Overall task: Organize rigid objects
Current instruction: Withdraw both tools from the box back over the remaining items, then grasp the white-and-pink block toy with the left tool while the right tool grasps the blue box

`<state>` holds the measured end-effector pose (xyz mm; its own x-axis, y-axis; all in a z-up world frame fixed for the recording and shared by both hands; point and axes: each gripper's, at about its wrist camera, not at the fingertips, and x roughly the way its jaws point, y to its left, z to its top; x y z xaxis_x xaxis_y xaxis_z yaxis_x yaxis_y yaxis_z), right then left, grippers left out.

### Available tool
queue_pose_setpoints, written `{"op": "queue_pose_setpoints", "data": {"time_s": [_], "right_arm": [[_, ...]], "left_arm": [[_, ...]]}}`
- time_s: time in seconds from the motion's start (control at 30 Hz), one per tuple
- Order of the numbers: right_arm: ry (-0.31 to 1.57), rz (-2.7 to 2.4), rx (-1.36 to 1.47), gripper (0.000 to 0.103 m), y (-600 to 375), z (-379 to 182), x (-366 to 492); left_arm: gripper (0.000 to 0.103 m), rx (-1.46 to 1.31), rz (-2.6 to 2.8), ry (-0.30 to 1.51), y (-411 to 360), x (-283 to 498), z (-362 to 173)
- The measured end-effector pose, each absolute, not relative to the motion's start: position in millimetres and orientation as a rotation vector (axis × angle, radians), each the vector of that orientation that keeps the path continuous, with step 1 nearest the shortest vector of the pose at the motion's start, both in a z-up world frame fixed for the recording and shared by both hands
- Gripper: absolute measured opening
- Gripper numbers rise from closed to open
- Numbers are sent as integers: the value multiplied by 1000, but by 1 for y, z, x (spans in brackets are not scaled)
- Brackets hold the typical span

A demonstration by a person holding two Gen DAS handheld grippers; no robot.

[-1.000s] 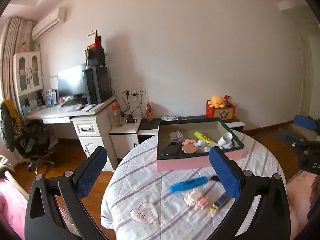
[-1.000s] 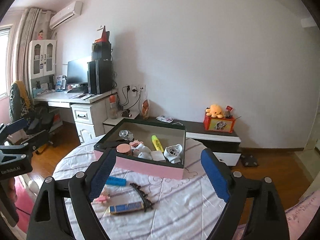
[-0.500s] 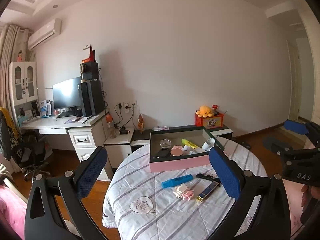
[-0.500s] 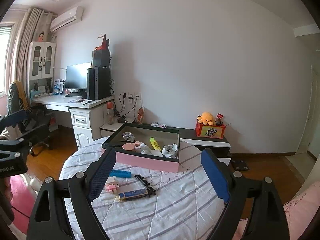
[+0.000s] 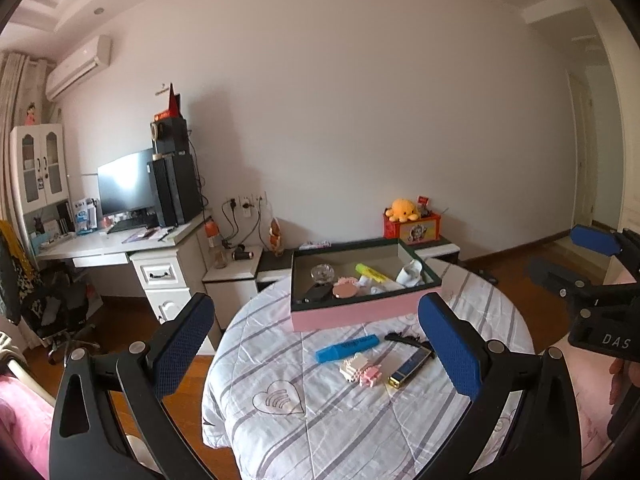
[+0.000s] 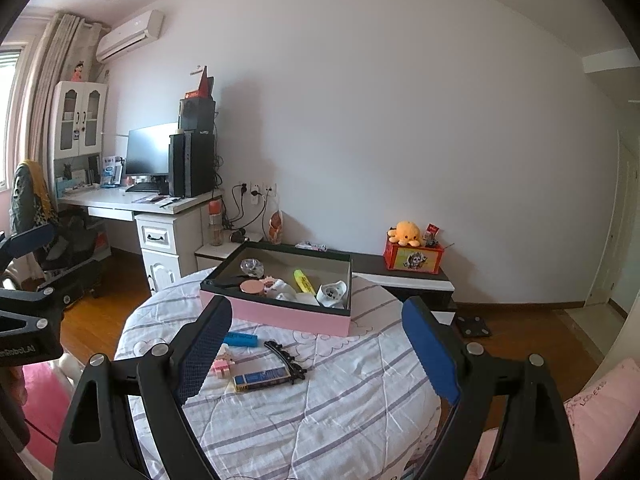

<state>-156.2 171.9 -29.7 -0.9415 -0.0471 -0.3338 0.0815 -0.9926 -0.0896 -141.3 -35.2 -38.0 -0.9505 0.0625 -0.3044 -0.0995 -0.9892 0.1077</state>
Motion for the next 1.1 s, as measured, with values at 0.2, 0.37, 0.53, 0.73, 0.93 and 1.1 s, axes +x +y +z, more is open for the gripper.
{"op": "queue_pose_setpoints", "data": {"time_s": [0.2,0.37,0.53,0.73,0.93,1.1], "right_arm": [[136,-3016,624,88,180,-53,-177],[111,-2993,745,88,189,-80,-203],[89,-2963,875,88,198,-111,-230],[63,-2935,990,88,210,-143,-254],[48,-2908,1053,88,212,-158,-271],[35,-2865,1084,88,200,-164,-277]], "left_arm": [[103,-620,3003,189,-36,-171,-65],[103,-824,2942,226,-25,-210,-108],[103,-1012,2876,222,-11,-252,-150],[103,-1142,2811,159,3,-294,-183],[103,-1260,2753,125,7,-326,-210],[70,-1241,2712,99,0,-324,-221]]}}
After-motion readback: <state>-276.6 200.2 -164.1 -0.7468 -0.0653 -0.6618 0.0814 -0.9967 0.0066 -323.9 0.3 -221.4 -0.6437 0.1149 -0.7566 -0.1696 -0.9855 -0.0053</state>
